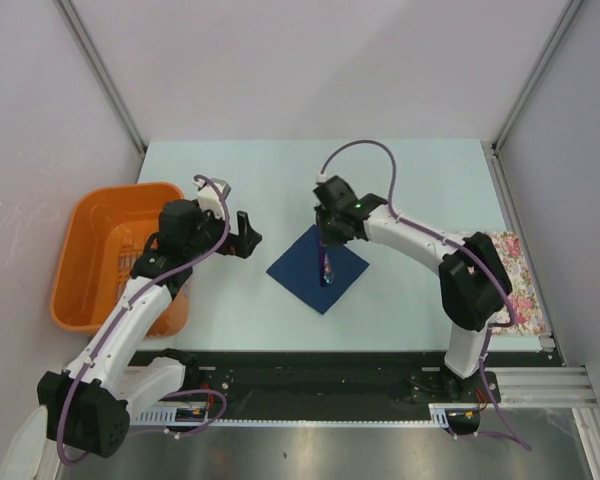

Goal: Place the utensils on the paper napkin and roll it up

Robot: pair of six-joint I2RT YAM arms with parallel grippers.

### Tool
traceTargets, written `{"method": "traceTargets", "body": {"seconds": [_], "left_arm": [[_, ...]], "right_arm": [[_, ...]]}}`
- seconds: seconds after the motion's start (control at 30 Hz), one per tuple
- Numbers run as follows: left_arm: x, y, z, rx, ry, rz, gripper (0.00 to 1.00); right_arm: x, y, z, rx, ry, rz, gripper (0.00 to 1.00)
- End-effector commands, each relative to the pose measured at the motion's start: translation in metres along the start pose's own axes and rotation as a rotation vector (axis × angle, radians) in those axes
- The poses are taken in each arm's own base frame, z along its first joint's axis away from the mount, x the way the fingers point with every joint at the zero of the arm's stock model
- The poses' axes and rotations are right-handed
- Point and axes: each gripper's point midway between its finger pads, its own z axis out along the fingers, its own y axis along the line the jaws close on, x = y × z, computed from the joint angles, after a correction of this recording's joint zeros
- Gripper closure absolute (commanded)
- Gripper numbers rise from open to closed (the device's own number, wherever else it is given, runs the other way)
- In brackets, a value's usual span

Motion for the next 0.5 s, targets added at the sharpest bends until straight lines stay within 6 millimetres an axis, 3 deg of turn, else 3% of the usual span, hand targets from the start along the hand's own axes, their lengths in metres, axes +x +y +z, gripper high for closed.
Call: {"method": "traceTargets", "body": {"seconds": [0.0, 0.13, 0.17, 0.2, 0.47], "left_arm": [[0.005, 0.000, 0.003, 0.008, 0.011, -0.035, 0.00], [0.012, -0.003, 0.007, 0.026, 0.015, -0.080, 0.00], [0.012, -0.003, 0.007, 0.026, 0.014, -0.081, 0.00], [0.013, -0.003, 0.007, 0.025, 0.016, -0.082, 0.01], [0.016, -0.004, 0.005, 0.024, 0.021, -0.090, 0.00]], "right_arm": [[-0.015, 0.043, 0.008, -0.021, -0.090, 0.018, 1.00], [-0.003, 0.063, 0.027, -0.063, -0.038, 0.031, 1.00], [-0.008, 0.068, 0.027, -0.069, -0.033, 0.034, 1.00], [-0.001, 0.066, 0.039, -0.052, -0.004, 0.033, 1.00], [-0.003, 0.072, 0.061, -0.051, 0.044, 0.041, 1.00]]}}
